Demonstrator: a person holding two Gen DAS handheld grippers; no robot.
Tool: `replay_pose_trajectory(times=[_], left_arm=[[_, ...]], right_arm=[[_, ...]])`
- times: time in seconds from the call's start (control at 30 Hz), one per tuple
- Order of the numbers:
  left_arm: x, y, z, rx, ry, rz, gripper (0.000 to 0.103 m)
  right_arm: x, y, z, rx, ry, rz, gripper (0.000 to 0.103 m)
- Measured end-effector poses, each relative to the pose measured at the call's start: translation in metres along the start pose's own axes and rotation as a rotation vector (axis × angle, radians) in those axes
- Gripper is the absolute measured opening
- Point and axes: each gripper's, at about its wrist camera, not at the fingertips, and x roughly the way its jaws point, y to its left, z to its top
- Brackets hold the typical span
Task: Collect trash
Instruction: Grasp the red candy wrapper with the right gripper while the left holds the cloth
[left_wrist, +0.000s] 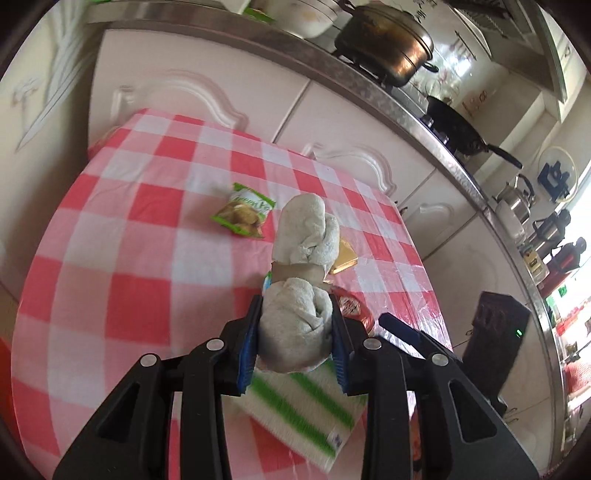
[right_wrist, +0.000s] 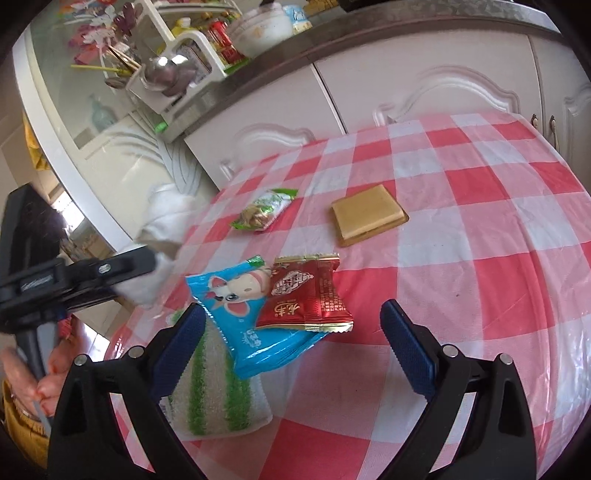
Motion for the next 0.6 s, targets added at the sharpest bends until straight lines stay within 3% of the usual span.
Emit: replay_pose_trajectory(times=[0.1, 0.17, 0.4, 0.6], left_arm=[[-0.008, 0.011, -0.013, -0.022, -0.002, 0.009, 0.035], [-0.015, 0.019, -0.022, -0.037, -0.001, 0.012, 0.035], [-0.037, 0.045, -0.038, -0.067, -0.012, 0.051, 0.035], [-0.051, 0.059, -0.053, -0.095, -0.008, 0.061, 0.036]], right_arm=[[0.007, 0.004, 0.003, -0.005, 0.017, -0.019, 0.090], [0.014, 0.004, 0.004, 0.001, 0.034, -0.027, 0.075], [0.021, 0.004, 0.004, 0.002, 0.060, -0.042, 0.058], [0.022, 0.003, 0.004, 0.004, 0.063, -0.045, 0.054]])
